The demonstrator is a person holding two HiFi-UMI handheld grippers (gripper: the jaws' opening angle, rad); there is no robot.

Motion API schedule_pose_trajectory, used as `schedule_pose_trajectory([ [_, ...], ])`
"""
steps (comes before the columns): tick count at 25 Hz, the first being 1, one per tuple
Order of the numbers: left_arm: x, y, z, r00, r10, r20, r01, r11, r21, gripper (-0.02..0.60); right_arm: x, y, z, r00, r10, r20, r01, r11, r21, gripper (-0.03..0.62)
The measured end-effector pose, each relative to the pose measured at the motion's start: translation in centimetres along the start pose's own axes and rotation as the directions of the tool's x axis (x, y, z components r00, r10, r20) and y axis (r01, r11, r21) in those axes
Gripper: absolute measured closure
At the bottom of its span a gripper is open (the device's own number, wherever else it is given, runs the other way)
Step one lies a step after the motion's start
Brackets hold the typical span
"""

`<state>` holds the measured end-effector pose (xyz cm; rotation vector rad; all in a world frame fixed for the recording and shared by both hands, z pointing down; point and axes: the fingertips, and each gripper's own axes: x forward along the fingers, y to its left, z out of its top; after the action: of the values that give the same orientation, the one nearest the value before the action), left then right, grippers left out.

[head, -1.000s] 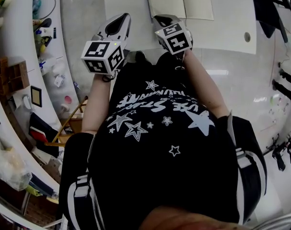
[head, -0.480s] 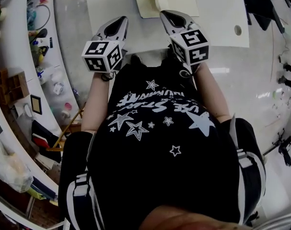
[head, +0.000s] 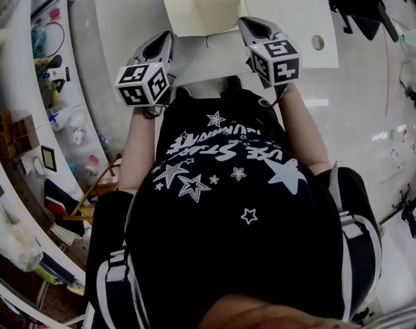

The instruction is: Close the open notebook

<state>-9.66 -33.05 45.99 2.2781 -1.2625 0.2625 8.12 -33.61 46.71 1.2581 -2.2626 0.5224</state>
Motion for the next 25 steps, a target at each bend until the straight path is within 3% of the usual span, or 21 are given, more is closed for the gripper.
schedule_pose_trajectory([
  [7,3.1,-4.4,0.5,1.0,-0.006,0.011,0.006,1.0,0.03,0.57,0.9,-4.3,-4.8,0.996,0.041,-0.078,-0.034,0.995,0.089,0.585],
  [14,8.0,-8.9,-0.4,0.999,-0.044,-0.028,0.046,0.997,0.061,0.57,-0.7,-8.7,-4.9,0.998,0.037,-0.046,-0.032,0.994,0.103,0.585],
  [19,11.8,-11.2,-2.2,0.995,-0.052,-0.091,0.06,0.995,0.079,0.571,-2.3,-10.7,-5.5,0.997,0.063,-0.045,-0.056,0.989,0.135,0.585],
  [25,15.1,-12.1,-5.4,0.977,0.005,-0.215,0.012,0.997,0.08,0.57,-4.3,-12.8,-6.1,0.997,0.072,-0.04,-0.065,0.986,0.157,0.585],
])
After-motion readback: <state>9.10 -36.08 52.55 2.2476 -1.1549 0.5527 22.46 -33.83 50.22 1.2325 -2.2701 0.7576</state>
